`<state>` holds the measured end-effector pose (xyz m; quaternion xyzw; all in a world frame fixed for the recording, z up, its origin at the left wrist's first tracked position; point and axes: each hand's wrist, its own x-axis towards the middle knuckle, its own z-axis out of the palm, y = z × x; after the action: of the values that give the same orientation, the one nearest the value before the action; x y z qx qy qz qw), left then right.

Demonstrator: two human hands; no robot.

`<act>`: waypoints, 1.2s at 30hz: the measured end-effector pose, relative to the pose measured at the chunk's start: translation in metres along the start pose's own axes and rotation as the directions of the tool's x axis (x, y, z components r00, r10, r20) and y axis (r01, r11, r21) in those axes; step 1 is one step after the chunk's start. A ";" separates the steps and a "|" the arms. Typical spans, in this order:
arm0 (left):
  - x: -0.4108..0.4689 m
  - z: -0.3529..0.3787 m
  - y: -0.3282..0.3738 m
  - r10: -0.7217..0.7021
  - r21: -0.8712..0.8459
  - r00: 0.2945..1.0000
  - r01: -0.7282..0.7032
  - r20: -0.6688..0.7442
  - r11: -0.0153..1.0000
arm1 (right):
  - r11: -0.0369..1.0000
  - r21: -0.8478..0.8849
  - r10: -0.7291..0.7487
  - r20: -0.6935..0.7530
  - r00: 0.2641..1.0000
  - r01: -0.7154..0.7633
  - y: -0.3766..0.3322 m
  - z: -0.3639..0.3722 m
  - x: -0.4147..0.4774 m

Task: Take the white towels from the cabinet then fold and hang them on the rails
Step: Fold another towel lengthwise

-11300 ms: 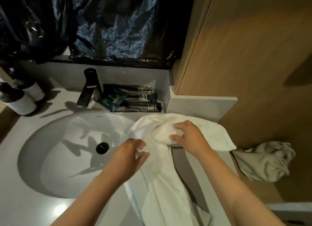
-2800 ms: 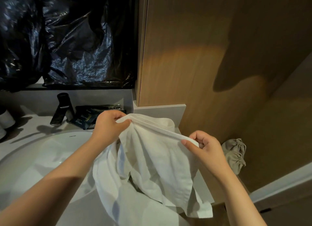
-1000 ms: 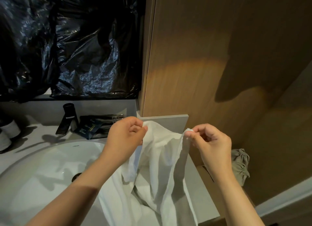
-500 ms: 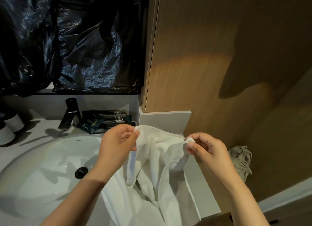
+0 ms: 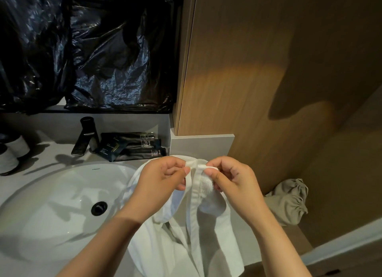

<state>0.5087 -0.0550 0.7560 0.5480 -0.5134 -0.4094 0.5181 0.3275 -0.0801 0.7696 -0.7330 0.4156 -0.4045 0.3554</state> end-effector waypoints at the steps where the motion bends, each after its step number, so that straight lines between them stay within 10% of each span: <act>1: 0.000 0.001 0.000 0.004 0.008 1.000 -0.005 0.007 1.000 | 1.000 -0.005 -0.002 -0.004 1.000 0.002 0.001 0.001 0.001; 36: 0.045 -0.022 0.015 0.275 0.326 0.953 -0.221 -0.128 0.919 | 0.995 0.010 0.097 0.003 0.995 -0.097 0.014 0.004 0.002</act>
<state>0.5342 -0.0953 0.7771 0.5854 -0.5901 -0.2067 0.5161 0.3272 -0.0869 0.7569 -0.7108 0.4481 -0.3878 0.3788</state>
